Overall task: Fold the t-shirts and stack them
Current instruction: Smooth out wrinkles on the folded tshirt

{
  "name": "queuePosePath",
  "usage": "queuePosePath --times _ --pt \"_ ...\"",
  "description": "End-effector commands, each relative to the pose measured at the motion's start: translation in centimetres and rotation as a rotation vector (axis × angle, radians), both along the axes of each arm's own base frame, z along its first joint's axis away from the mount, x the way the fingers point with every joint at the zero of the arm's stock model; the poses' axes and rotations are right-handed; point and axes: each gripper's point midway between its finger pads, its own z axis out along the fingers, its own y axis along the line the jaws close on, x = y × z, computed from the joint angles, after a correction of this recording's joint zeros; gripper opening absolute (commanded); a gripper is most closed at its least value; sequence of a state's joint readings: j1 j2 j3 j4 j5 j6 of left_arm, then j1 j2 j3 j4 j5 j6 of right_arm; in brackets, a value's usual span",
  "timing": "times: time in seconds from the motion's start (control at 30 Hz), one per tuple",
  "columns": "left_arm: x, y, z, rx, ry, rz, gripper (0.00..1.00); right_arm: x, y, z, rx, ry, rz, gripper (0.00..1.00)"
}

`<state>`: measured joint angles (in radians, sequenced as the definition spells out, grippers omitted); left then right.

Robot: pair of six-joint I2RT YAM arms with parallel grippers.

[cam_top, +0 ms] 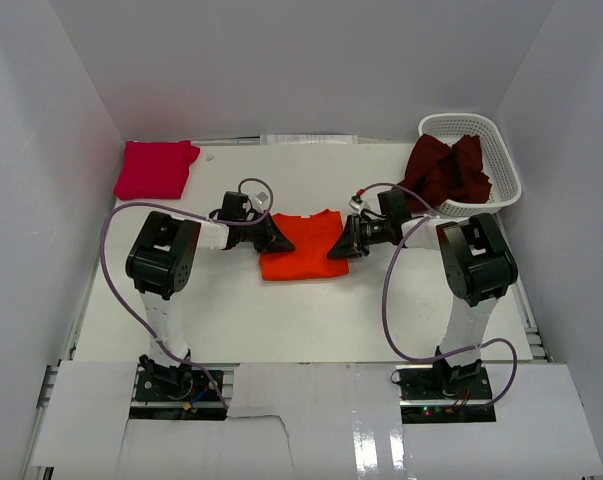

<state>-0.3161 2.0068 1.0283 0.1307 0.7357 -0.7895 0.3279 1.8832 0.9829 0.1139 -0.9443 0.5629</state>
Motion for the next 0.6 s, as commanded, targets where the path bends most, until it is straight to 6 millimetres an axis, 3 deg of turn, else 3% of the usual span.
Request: queuePosePath --times 0.0,0.03,0.1,0.23,0.3,0.47,0.57 --pt "0.9 0.1 1.8 0.015 -0.061 0.007 0.0 -0.7 0.2 -1.9 -0.027 0.022 0.039 0.08" --pt "0.9 0.1 2.1 0.012 -0.063 0.005 0.0 -0.9 -0.5 -4.1 -0.116 0.05 0.029 0.08" --pt "0.8 0.1 2.4 0.015 -0.063 0.004 0.0 -0.3 -1.4 -5.9 -0.245 0.051 0.004 0.08" --pt "0.9 0.4 3.1 0.042 -0.069 0.009 0.0 -0.7 -2.8 -7.6 -0.403 0.063 0.003 0.08" --pt "0.7 0.9 3.3 0.08 -0.047 0.015 0.0 -0.6 -3.3 -8.0 -0.457 0.06 0.001 0.08" --pt "1.5 1.9 7.4 0.152 -0.103 0.051 0.01 -0.8 -2.9 -7.6 -0.426 0.056 0.013 0.08" --pt "1.3 3.4 9.9 0.213 -0.137 0.089 0.18 -0.9 -2.6 -7.2 -0.408 0.052 0.018 0.08"
